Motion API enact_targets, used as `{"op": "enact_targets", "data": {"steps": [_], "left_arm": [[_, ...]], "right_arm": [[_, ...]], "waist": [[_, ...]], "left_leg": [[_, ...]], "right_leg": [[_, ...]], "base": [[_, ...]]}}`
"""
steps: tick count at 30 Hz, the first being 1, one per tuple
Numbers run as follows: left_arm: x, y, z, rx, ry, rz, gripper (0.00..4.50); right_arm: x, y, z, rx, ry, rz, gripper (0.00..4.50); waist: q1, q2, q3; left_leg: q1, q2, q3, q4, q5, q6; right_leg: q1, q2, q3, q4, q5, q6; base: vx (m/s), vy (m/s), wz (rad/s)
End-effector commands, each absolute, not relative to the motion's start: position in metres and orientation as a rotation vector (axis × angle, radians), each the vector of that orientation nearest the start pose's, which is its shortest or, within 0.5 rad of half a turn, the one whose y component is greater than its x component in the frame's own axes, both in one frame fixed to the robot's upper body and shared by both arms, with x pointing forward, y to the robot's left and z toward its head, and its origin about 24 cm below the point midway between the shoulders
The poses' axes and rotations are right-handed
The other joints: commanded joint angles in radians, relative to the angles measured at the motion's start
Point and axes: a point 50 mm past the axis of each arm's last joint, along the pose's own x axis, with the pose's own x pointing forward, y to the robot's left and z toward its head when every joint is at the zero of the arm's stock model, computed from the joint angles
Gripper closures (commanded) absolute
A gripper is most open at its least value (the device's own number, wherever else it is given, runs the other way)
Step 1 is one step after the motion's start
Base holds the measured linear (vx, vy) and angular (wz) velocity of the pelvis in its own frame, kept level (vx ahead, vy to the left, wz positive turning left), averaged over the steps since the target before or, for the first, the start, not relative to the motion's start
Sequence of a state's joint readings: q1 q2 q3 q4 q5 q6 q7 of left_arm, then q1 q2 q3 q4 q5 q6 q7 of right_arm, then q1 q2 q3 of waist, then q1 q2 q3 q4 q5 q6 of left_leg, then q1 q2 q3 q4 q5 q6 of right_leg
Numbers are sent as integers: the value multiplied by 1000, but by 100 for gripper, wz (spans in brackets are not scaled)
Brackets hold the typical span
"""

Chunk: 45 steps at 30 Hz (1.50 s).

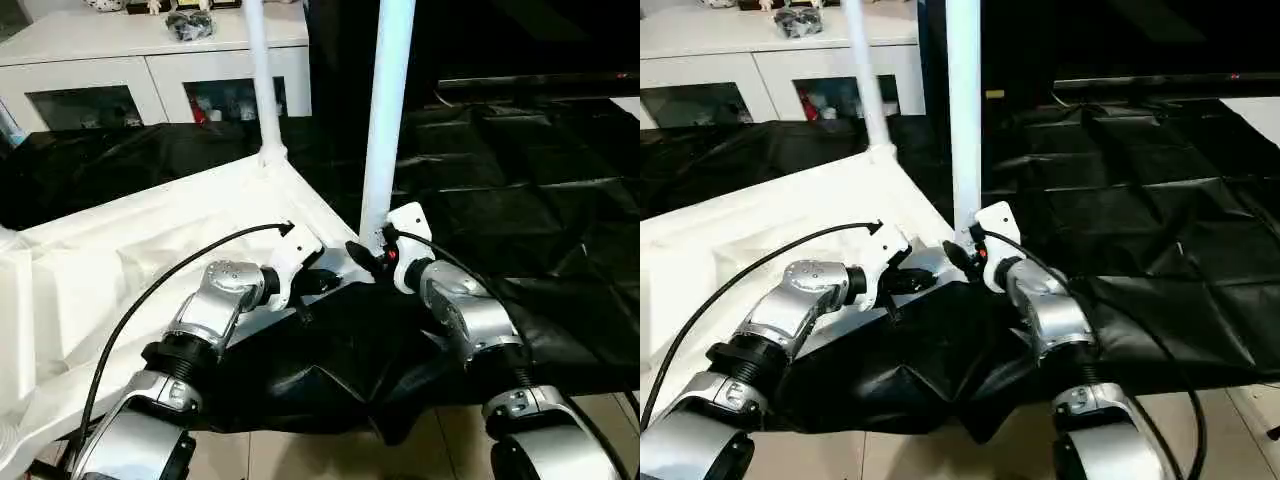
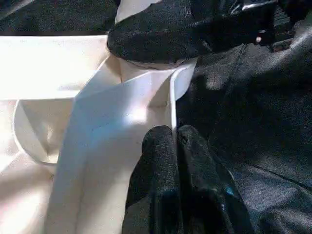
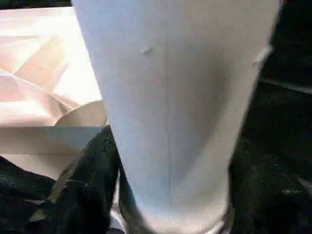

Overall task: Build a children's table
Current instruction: Rotate leg to tighten

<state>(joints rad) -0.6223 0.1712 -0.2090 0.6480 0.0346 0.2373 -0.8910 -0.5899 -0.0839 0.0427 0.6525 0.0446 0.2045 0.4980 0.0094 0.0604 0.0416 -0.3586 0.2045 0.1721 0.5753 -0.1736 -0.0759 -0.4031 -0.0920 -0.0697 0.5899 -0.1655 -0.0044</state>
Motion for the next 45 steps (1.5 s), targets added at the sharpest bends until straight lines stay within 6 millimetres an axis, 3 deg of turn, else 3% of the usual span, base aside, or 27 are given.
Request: {"op": "enact_targets", "data": {"steps": [1, 7, 8, 10, 13, 14, 16, 20, 26, 30, 34, 38, 40, 42, 44, 45], "left_arm": [[322, 65, 49, 254, 387, -1227, 450], [315, 76, 48, 271, 398, -1338, 450], [311, 81, 49, 264, 411, -1401, 450], [308, 84, 50, 263, 418, -1437, 450], [306, 87, 50, 266, 425, -1471, 450], [307, 91, 50, 265, 430, -1476, 450], [307, 98, 51, 262, 435, -1505, 450], [306, 105, 55, 232, 425, -1542, 450], [309, 113, 56, 254, 444, -1536, 450], [308, 112, 55, 247, 445, -1538, 450], [309, 111, 54, 250, 440, -1506, 450], [318, 101, 50, 208, 428, -1361, 450], [324, 90, 48, 201, 418, -1253, 450], [326, 87, 47, 209, 416, -1224, 450], [328, 79, 46, 196, 418, -1169, 450], [329, 72, 46, 183, 415, -1146, 450]], "right_arm": [[332, -71, 37, -50, 334, 823, 86], [331, -87, 45, -130, 304, 965, 77], [329, -96, 47, -164, 312, 1035, 77], [326, -102, 49, -175, 319, 1095, 77], [320, -109, 51, -188, 334, 1187, 77], [312, -114, 51, -200, 356, 1273, 77], [302, -120, 51, -210, 392, 1385, 77], [295, -121, 51, -190, 419, 1449, 77], [292, -119, 49, -179, 440, 1470, 141], [289, -117, 48, -168, 447, 1476, 168], [289, -115, 47, -163, 440, 1454, 177], [307, -107, 36, -154, 413, 1176, 179], [322, -102, 27, -128, 436, 945, 180], [325, -101, 25, -123, 444, 894, 180], [331, -97, 21, -88, 470, 776, 180], [334, -94, 20, -63, 482, 711, 180]], "waist": [[4, 0, -57], [11, 2, -61], [12, 0, -59], [23, 1, -59], [32, 0, -59], [40, -6, -59], [49, -7, -61], [57, -8, -60], [59, -5, -60], [59, -4, -62], [60, -3, -61], [52, -5, -55], [36, -3, -48], [28, -4, -48], [20, 3, -49], [15, 1, -50]], "left_leg": [[-3, 8, -3, -69, -324, 31], [-5, 13, 0, -66, -297, 52], [-7, 13, 2, -65, -287, 57], [-6, 16, 5, -63, -269, 70], [-4, 18, 6, -61, -254, 76], [-2, 18, 6, -61, -252, 77], [0, 20, 6, -61, -244, 83], [-2, 21, 7, -61, -240, 84], [-1, 19, 5, -63, -248, 62], [-3, 19, 4, -62, -233, 61], [-2, 18, 5, -62, -237, 60], [-1, 14, 2, -67, -280, 30], [0, 10, -1, -69, -325, 7], [8, 7, -4, -68, -347, -4], [4, 6, -5, -69, -354, 4], [5, 7, -5, -70, -356, 2]], "right_leg": [[47, -38, 29, -84, -332, -195], [54, -37, 28, -75, -247, -230], [54, -37, 28, -75, -241, -236], [54, -38, 28, -71, -233, -244], [52, -39, 30, -70, -221, -250], [54, -38, 29, -71, -233, -244], [53, -39, 31, -69, -223, -247], [51, -41, 32, -68, -231, -244], [51, -42, 32, -70, -264, -229], [53, -41, 32, -67, -228, -236], [52, -40, 31, -68, -228, -239], [51, -42, 28, -78, -336, -207], [44, -43, 27, -87, -440, -179], [41, -44, 26, -96, -492, -153], [43, -41, 28, -95, -479, -149], [41, -40, 27, -95, -471, -151]], "base": [[0, 0, 0], [0, 0, 0], [0, 0, 0], [0, 0, 0], [0, 0, 0], [0, 0, 0], [0, 0, 0], [0, 0, 0], [0, 0, 0], [0, 0, 0], [0, 0, 0], [0, 0, 0], [0, 0, 0], [0, 0, 0], [0, 0, 0], [0, 0, 0]]}}
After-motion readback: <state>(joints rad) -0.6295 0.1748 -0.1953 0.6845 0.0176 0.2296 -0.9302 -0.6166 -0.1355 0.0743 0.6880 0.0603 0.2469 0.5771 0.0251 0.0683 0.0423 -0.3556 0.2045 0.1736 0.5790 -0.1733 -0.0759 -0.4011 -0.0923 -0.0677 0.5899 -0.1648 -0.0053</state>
